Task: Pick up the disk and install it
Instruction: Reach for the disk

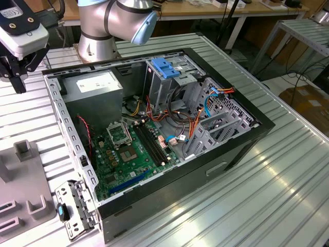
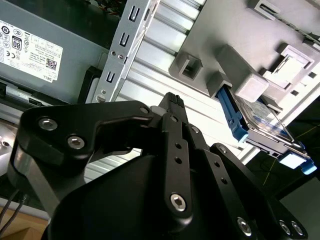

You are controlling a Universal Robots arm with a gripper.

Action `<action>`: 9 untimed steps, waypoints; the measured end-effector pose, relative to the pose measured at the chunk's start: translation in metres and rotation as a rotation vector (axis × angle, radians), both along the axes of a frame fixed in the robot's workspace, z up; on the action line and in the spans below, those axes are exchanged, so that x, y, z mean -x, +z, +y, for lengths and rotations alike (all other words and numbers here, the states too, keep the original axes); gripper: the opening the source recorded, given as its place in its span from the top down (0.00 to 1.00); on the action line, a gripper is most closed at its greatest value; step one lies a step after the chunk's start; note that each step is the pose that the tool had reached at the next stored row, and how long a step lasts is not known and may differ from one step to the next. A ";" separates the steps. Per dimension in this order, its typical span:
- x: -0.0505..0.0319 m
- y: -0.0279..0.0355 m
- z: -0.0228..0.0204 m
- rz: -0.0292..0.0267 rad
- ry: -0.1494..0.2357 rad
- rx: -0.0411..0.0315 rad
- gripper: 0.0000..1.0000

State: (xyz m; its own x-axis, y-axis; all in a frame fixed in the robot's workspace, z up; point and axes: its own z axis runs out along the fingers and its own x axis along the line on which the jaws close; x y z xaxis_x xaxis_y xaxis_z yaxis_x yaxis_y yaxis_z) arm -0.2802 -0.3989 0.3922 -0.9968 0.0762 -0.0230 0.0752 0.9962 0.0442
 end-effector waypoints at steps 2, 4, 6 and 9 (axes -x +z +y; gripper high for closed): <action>0.0015 0.0000 0.0000 0.0001 0.000 0.0000 0.89; 0.0026 -0.0001 0.0000 0.0001 0.000 -0.0001 0.89; 0.0038 -0.0001 0.0000 0.0002 0.000 -0.0001 0.89; 0.0057 -0.0002 0.0000 0.0004 0.000 -0.0001 0.89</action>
State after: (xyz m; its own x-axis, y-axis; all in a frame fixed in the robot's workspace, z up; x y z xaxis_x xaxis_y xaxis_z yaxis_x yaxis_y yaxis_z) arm -0.2859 -0.3989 0.3920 -0.9968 0.0763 -0.0227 0.0752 0.9962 0.0443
